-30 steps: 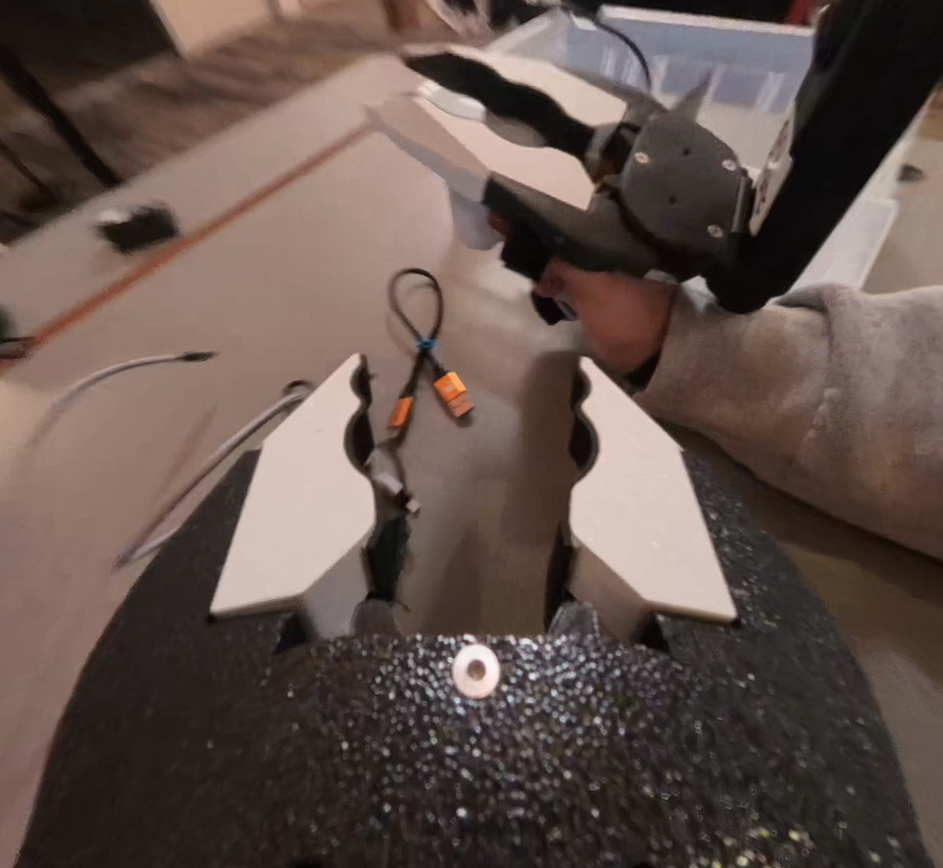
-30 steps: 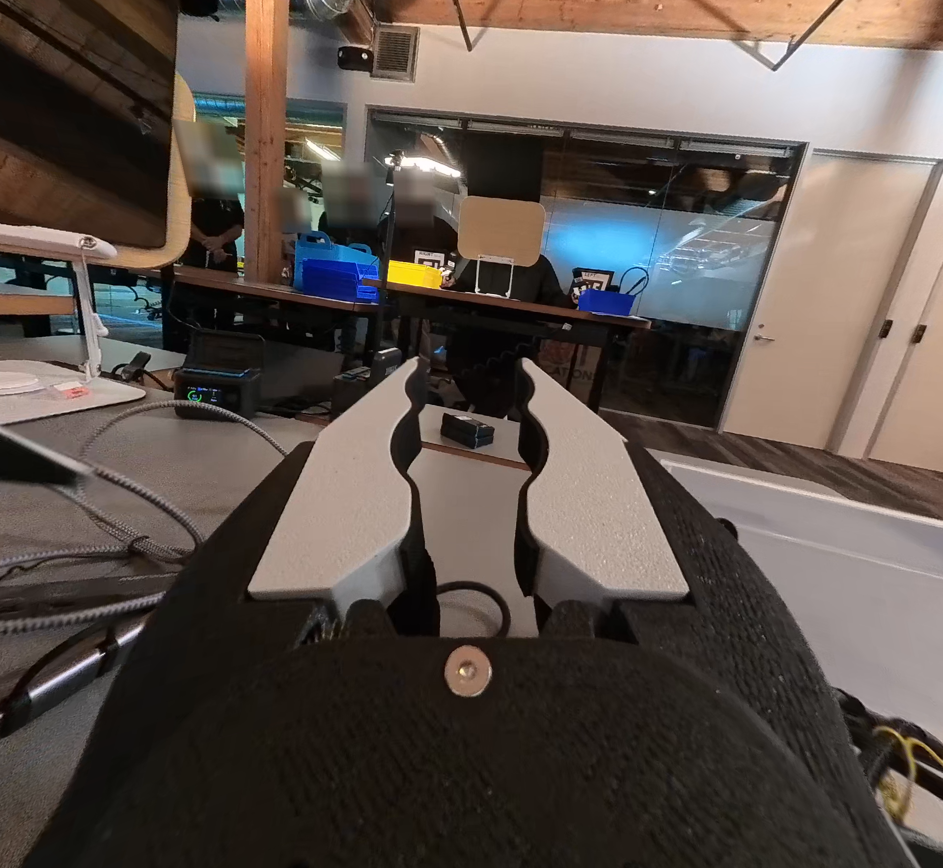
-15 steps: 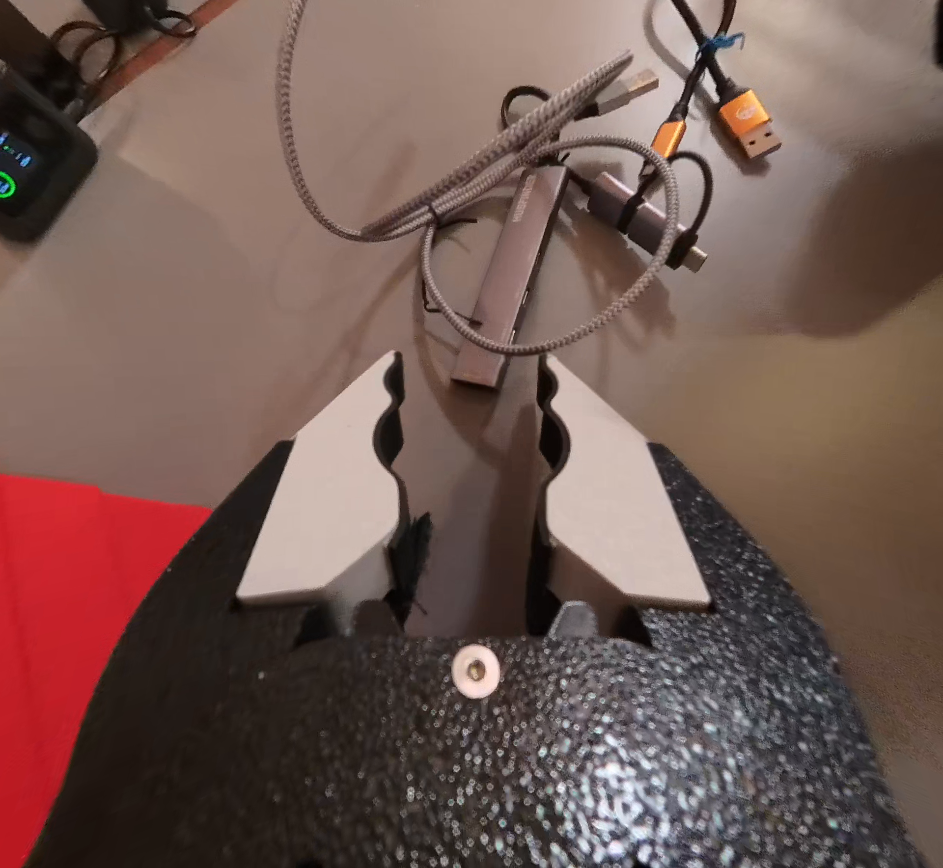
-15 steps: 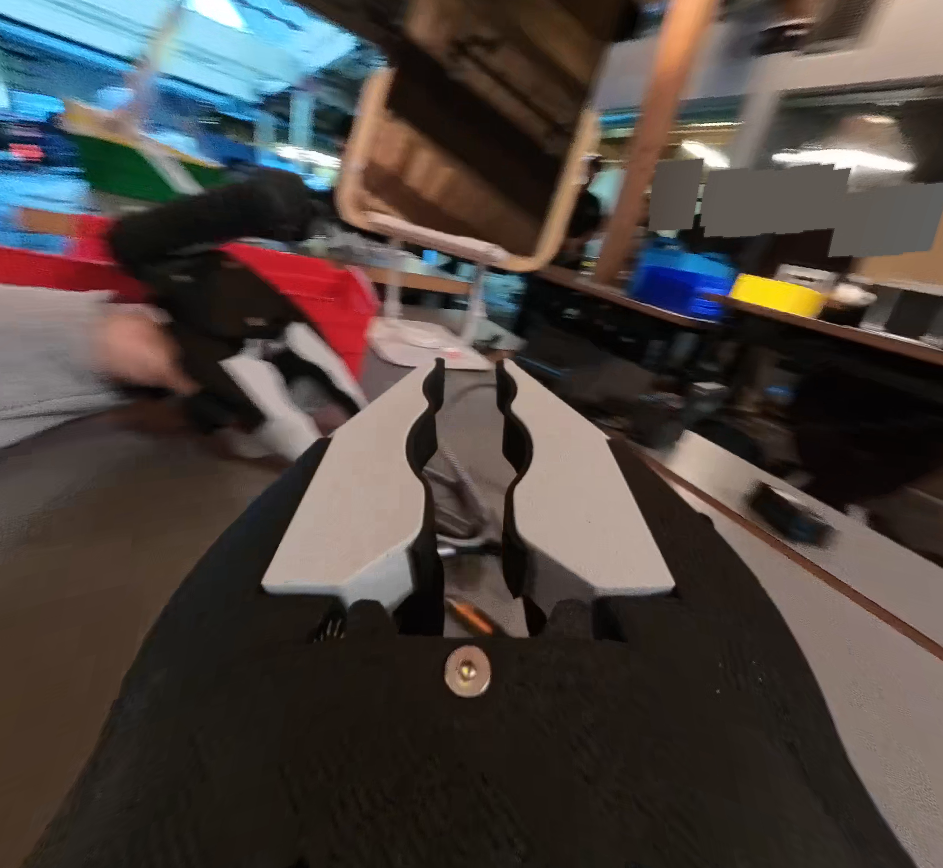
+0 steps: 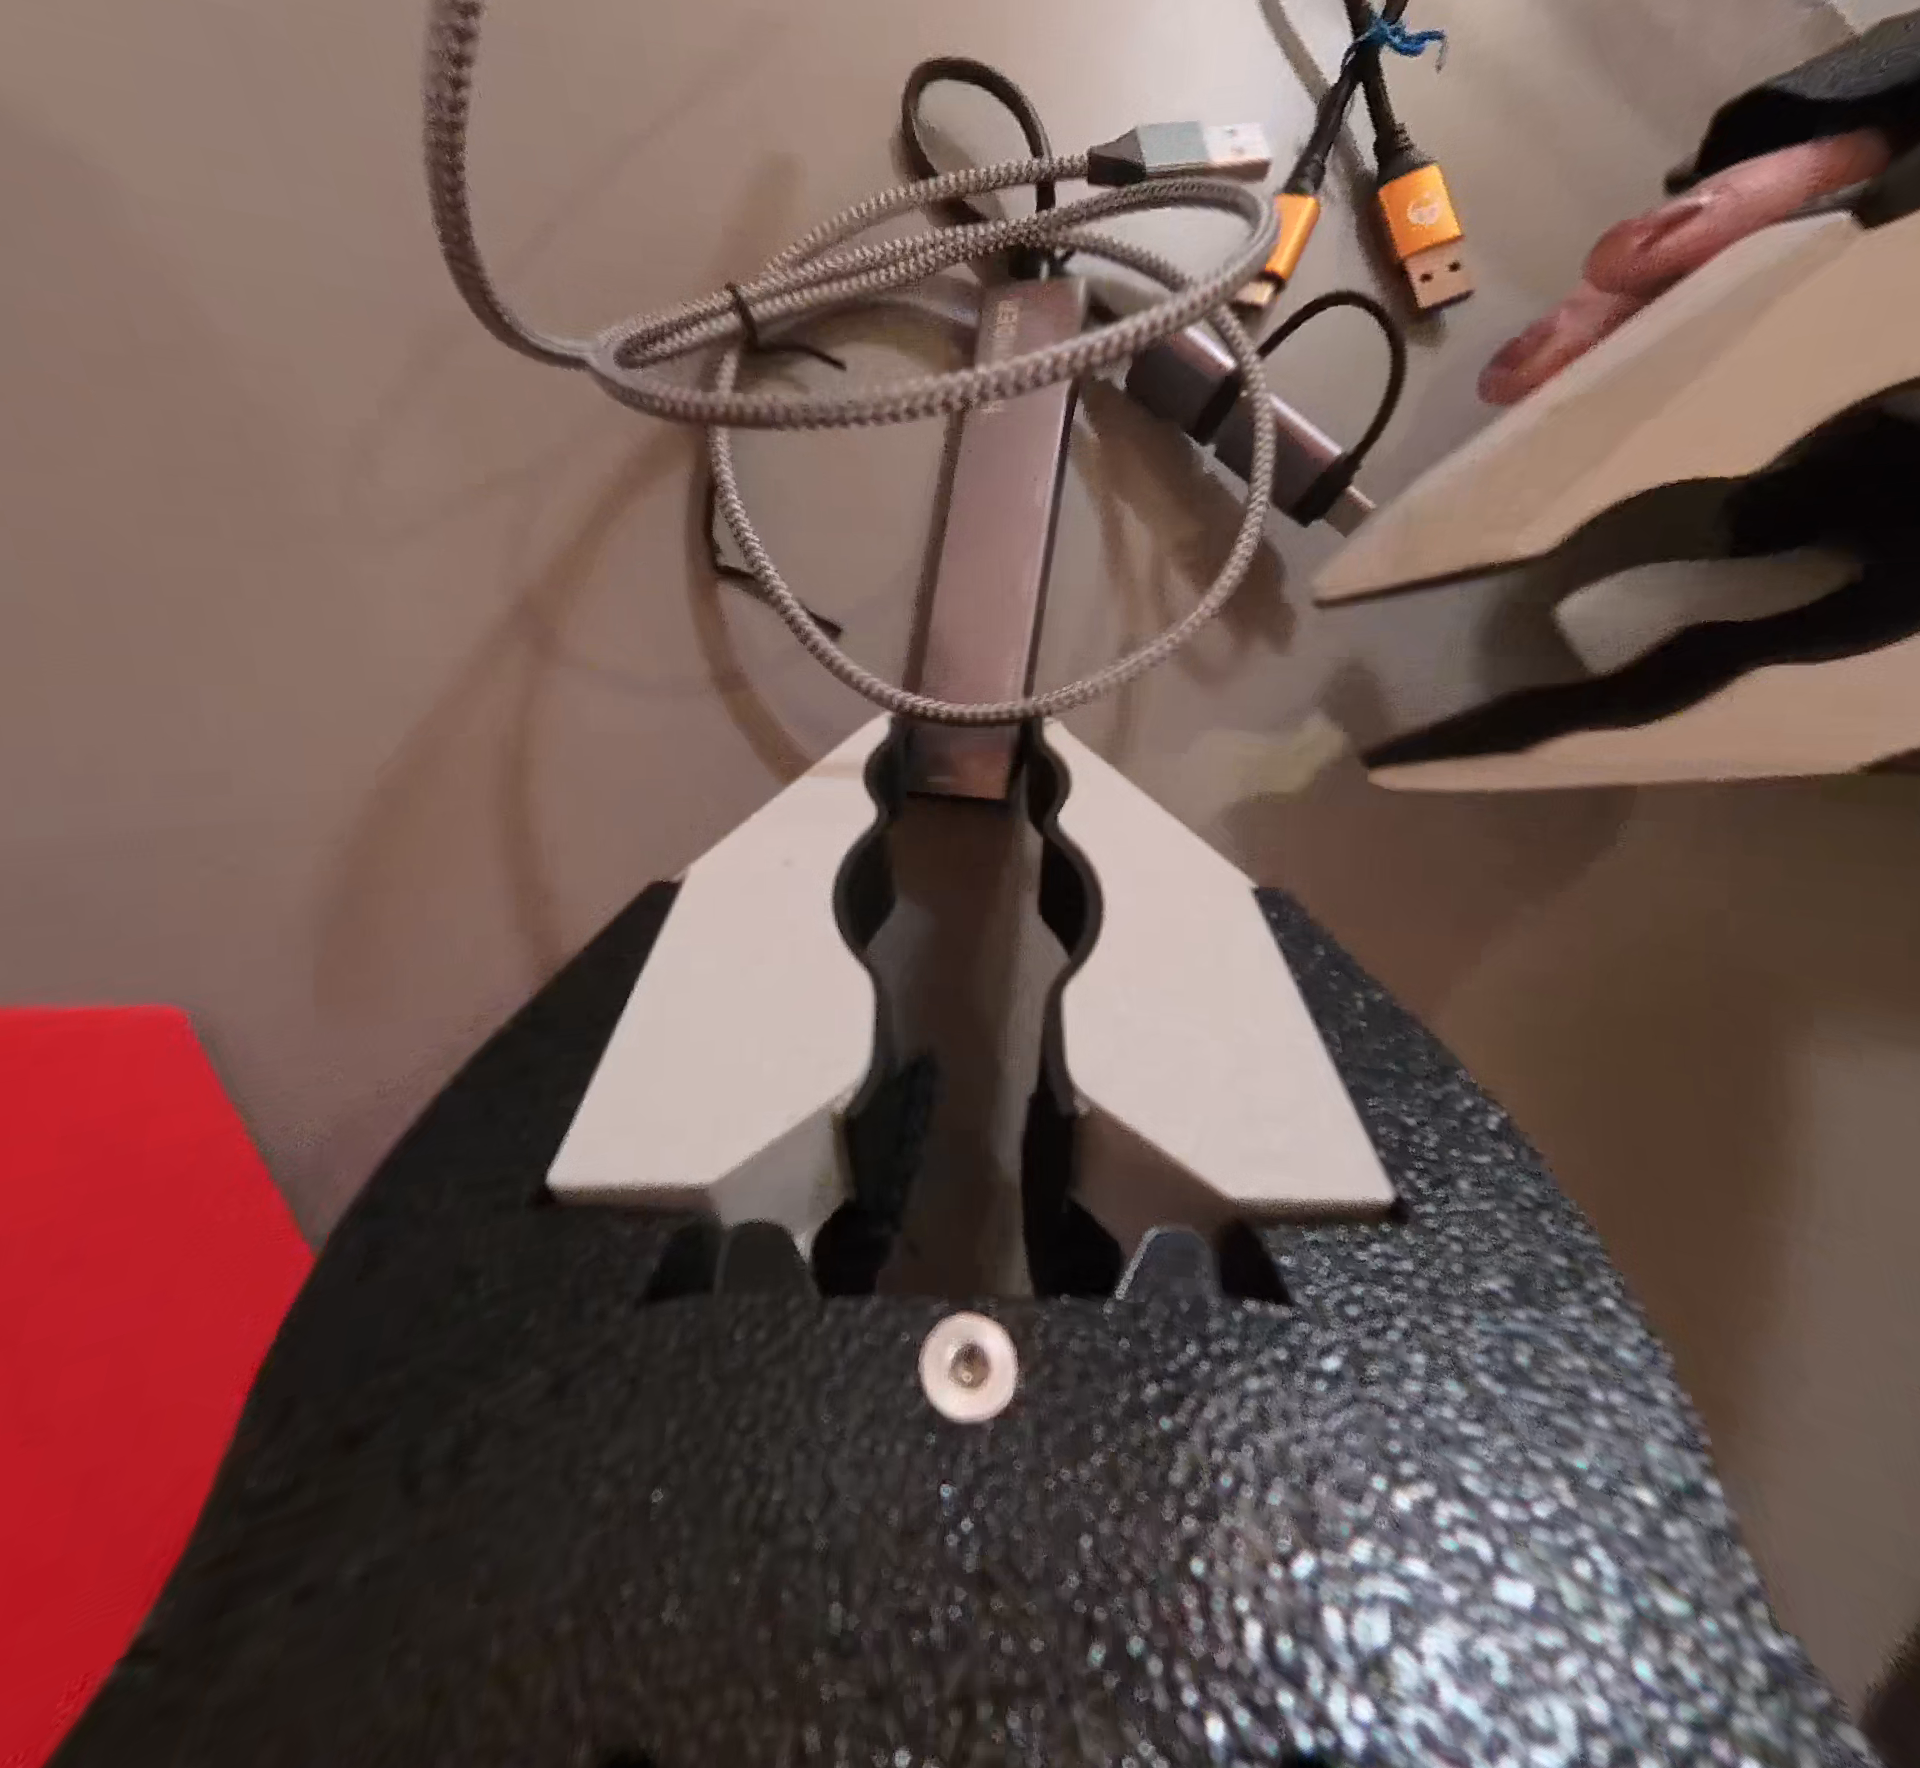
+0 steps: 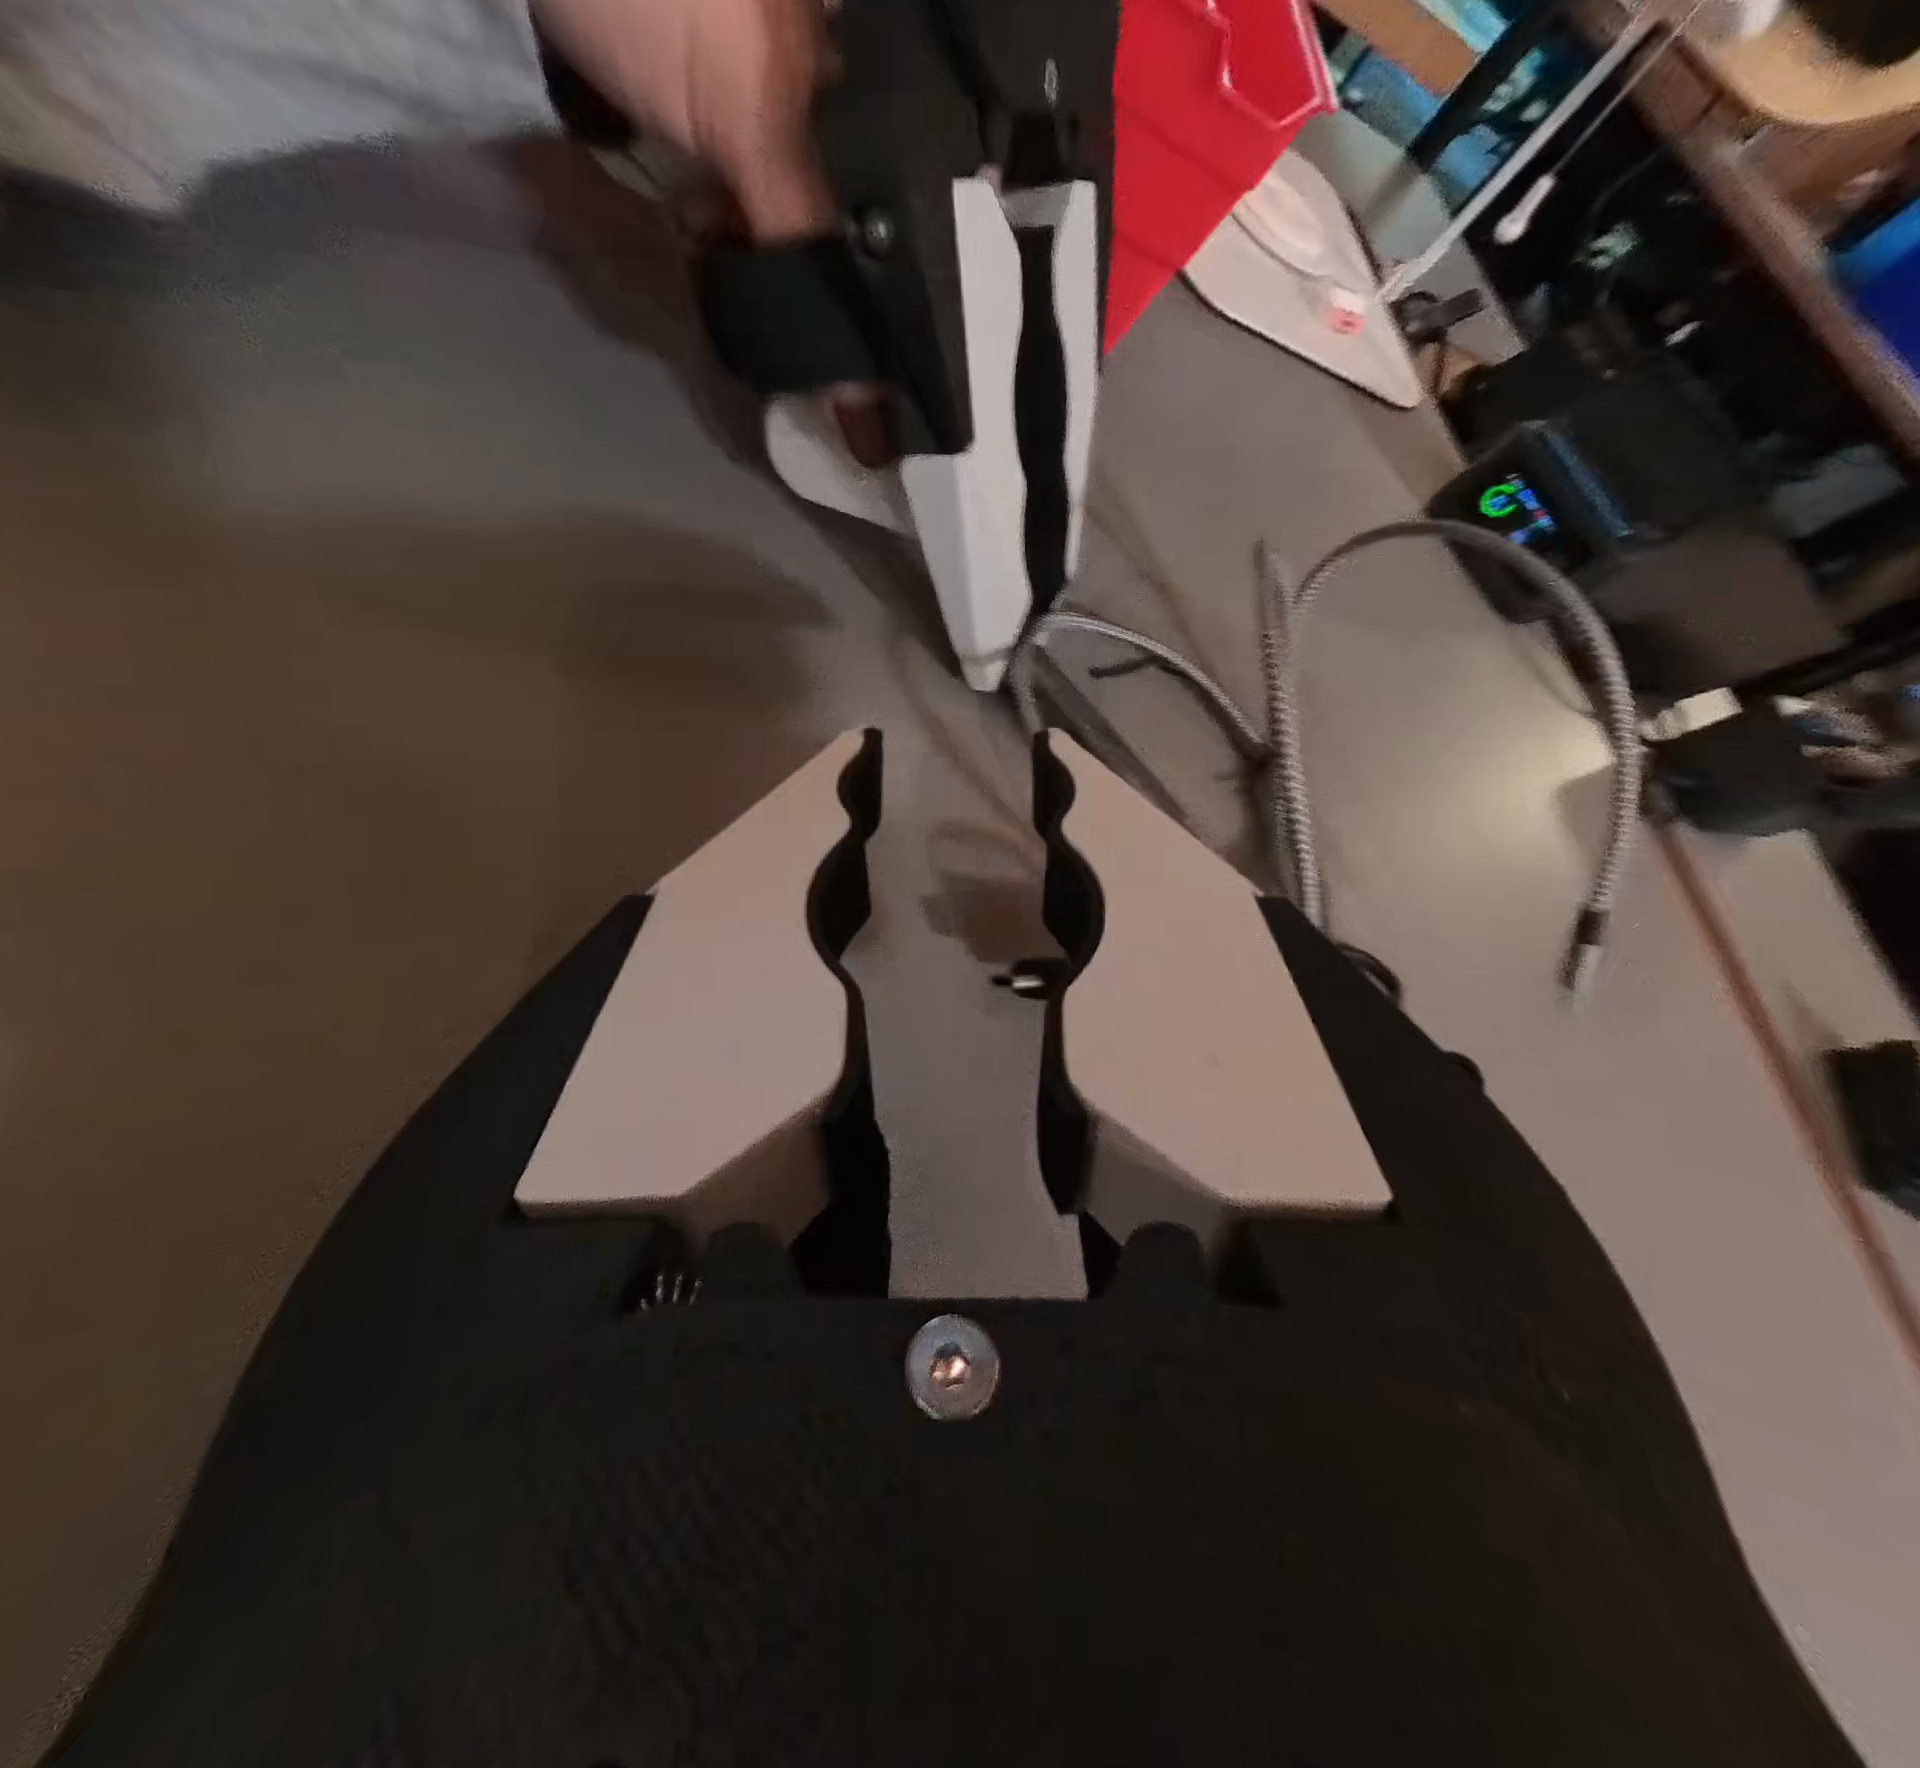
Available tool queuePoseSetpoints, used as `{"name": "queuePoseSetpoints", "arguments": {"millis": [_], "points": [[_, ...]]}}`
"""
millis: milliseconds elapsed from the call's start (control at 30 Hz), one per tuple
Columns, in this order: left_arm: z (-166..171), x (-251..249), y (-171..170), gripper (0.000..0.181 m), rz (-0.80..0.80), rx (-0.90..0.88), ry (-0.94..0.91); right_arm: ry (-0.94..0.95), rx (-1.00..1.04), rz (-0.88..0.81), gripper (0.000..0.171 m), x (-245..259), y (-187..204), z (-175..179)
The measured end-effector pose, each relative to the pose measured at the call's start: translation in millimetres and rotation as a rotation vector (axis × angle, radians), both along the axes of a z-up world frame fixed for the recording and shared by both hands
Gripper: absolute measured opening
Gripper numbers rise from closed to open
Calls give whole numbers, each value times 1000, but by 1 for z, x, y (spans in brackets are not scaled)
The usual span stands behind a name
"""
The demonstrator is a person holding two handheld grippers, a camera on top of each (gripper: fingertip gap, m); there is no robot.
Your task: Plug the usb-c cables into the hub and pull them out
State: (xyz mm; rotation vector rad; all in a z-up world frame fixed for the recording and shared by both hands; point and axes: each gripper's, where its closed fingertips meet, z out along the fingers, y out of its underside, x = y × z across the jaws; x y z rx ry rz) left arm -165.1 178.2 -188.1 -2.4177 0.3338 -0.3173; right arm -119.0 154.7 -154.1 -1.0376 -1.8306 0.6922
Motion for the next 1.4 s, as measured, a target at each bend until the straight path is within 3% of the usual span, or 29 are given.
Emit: {"name": "queuePoseSetpoints", "arguments": {"millis": [33,233,433,533,600,733,900,967,1033,1133,1233,1333,1400], "points": [[0,2,-5,21,10,-32,-14,8,48,-11,28,-1,3,0],[6,19,-44,21,4,-222,-164,3,373,20,35,-5,1,-7],[27,16,-46,21,30,-160,-160,102,418,80,32,-4,-18,14],[26,14,-48,21,19,-157,-106,64,489,52,2,-1,-9,8],[22,13,-51,21,-1,-162,-56,70,401,42,1,2,-9,14],[13,24,-65,21,-80,-206,-45,139,346,-191,1,9,37,39],[15,39,-78,21,-114,-234,-139,73,341,-397,2,14,80,24],[16,39,-81,20,-90,-241,-173,144,146,-349,20,15,69,35],[19,40,-82,21,-72,-230,-200,286,5,-255,31,21,51,68],[21,41,-84,20,-60,-222,-224,446,103,7,29,35,-4,101],[23,43,-87,20,-71,-218,-230,307,203,178,36,29,-54,72],[28,47,-90,21,-99,-198,-226,81,394,151,37,17,-49,21],[32,51,-92,21,-133,-177,-225,8,436,131,29,13,-42,7]]}}
